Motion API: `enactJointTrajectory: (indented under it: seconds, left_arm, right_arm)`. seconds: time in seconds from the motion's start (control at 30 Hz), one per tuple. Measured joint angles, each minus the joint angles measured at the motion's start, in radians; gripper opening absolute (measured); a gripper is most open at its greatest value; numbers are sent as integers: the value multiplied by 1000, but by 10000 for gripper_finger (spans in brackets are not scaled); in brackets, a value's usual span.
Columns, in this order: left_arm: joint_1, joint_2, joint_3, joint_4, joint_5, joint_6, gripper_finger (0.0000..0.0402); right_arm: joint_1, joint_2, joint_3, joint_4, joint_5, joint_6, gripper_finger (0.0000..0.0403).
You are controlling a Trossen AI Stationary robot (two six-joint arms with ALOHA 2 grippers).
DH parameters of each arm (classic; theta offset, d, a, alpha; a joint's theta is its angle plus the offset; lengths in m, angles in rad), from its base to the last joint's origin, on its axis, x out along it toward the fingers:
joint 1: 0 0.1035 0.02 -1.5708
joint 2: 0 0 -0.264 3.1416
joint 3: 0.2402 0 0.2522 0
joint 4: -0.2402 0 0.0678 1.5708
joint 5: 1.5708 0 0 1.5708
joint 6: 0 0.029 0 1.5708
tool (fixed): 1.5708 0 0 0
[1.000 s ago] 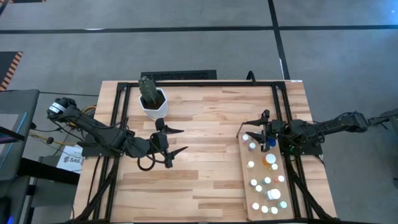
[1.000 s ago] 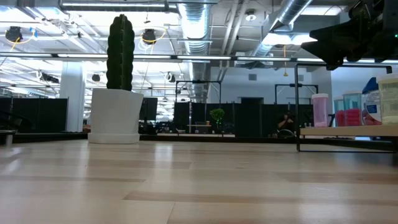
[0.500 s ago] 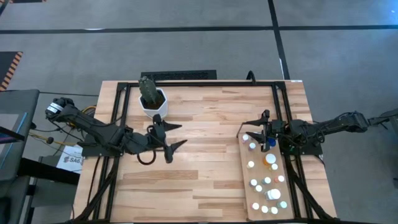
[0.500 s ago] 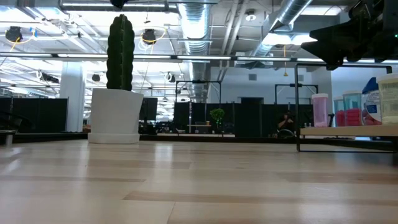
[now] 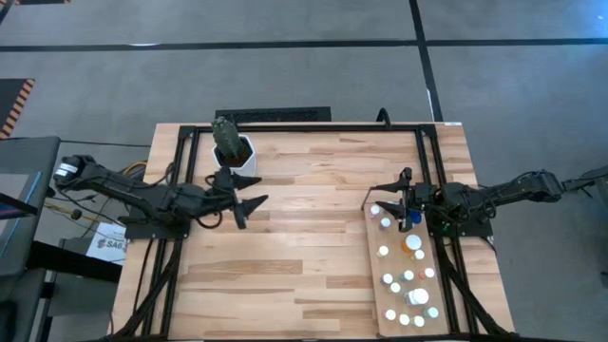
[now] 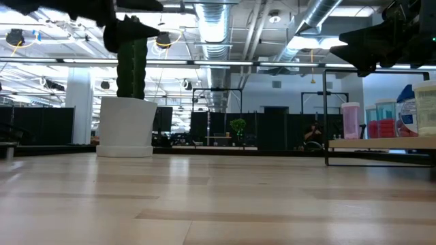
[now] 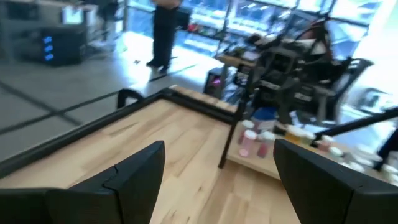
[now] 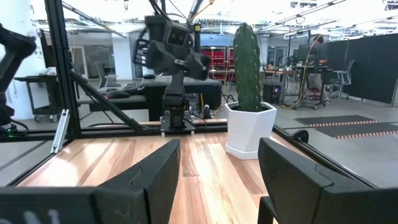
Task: Pick and place medicine bottles onto shelf by color
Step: Return to Home Position
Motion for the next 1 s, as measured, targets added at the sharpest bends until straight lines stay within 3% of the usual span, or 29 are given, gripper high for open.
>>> enactJointTrajectory:
  seconds: [0.23,0.7,1.0]
  left_arm:
    - [58,-208,-178,110,114,65,288]
    - [88,-680,-443,78,120,155,288]
    - [87,-873,-478,-78,164,168,288]
  right_arm:
    - [0,0,0,0,0,0,240]
    - [0,0,0,0,0,0,240]
    - [0,0,0,0,0,0,240]
